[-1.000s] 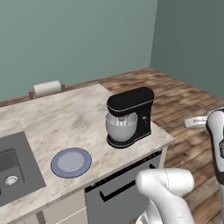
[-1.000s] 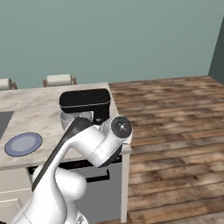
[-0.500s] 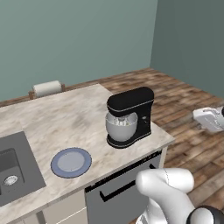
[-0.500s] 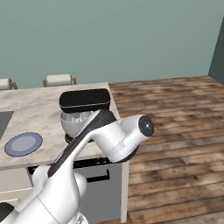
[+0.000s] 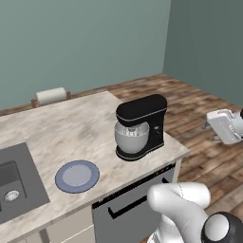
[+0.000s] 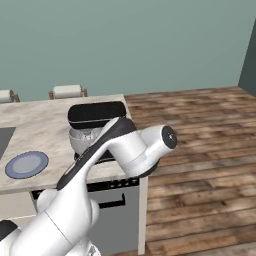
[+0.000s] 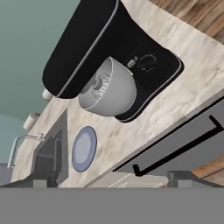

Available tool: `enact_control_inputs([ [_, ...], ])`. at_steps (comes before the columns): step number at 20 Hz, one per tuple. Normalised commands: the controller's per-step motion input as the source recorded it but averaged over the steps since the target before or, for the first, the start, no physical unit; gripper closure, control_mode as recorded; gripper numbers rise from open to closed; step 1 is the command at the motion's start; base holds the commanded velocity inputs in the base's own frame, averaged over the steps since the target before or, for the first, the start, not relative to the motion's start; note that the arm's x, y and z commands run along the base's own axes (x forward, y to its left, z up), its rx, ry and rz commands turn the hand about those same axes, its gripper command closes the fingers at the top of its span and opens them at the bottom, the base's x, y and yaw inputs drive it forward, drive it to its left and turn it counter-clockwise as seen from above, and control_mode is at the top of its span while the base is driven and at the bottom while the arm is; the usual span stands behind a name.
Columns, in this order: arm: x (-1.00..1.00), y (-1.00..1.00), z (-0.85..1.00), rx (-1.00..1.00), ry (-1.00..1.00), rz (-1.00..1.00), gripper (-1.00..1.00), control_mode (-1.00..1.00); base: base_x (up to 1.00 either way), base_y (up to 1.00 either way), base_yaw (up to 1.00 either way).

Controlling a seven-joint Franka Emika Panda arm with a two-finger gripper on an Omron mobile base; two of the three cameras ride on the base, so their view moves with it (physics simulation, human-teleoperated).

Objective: Add butter and sugar cubes to the stand mixer bowl and then turn on the stand mixer to begin making frosting.

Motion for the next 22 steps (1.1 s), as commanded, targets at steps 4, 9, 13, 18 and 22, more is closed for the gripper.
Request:
enact_control_inputs([
  [4, 0.00, 0.35, 0.00, 0.00, 0.02, -0.12, -1.00, -1.00, 0.00, 0.00, 0.00],
  [9, 0.00, 0.10, -0.12, 0.01, 0.04, -0.06, -1.00, -1.00, 0.00, 0.00, 0.00],
  [13, 0.01, 0.00, -0.24, 0.03, 0.01, -0.01, -1.00, -1.00, 0.00, 0.00, 0.00],
  [18, 0.13, -0.01, -0.12, 0.05, 0.00, 0.00, -1.00, -1.00, 0.00, 0.00, 0.00],
  [22, 0.21, 0.00, 0.00, 0.02, 0.00, 0.00, -1.00, -1.00, 0.00, 0.00, 0.00],
])
